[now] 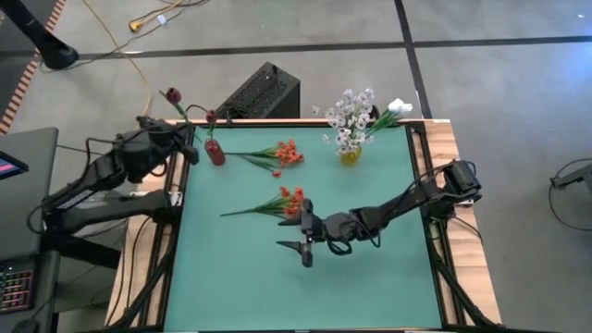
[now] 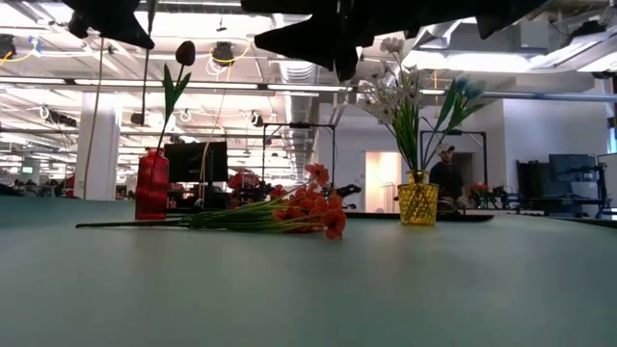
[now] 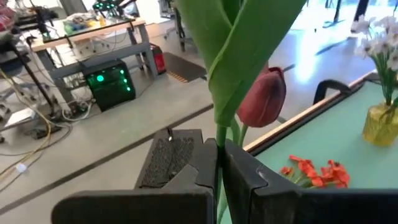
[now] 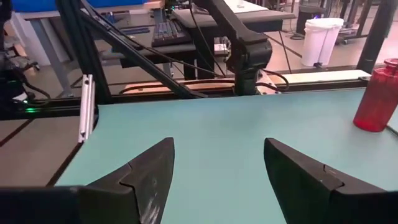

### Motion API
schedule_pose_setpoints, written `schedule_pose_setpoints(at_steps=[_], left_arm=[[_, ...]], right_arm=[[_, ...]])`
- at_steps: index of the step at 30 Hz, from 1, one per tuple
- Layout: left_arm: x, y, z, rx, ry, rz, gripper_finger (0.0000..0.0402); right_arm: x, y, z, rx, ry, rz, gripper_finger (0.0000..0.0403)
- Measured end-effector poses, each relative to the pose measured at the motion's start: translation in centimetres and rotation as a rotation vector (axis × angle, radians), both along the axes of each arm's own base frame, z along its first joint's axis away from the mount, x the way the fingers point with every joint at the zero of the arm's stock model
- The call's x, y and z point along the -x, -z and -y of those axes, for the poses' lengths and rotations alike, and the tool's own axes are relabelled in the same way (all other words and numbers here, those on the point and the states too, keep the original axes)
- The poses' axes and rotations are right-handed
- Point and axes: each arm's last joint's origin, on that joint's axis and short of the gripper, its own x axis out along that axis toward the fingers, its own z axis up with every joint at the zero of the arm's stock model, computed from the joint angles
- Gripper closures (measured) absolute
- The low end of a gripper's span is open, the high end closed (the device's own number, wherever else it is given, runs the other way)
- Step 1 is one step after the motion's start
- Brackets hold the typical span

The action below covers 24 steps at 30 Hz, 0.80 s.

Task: Sort flowers into vase by color
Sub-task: Put the red tulip into the red vase

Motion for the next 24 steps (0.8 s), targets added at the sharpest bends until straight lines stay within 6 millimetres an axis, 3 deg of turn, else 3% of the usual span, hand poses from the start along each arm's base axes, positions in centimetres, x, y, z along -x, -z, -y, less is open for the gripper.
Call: schedule_pose_setpoints(at_steps=[9,15,24], left_arm=[[-1.4,0.7,-2.9,0.085,0.017,-0.042,0.0401],[-0.8,0.6,-3.5,0.085,0.007,-0.012,0.0401],[-0.7,2.4,-4.4,0.096,0.002,0.007,0.0401]], right_arm=[[0.2,0.0,-0.6,-0.016,-0.012,0.000,0.0128],[0.2,0.0,-0.7,-0.016,-0.016,-0.001,0.0128],[0.2,0.1,-0.7,-0.014,-0.014,-0.006,0.0128]])
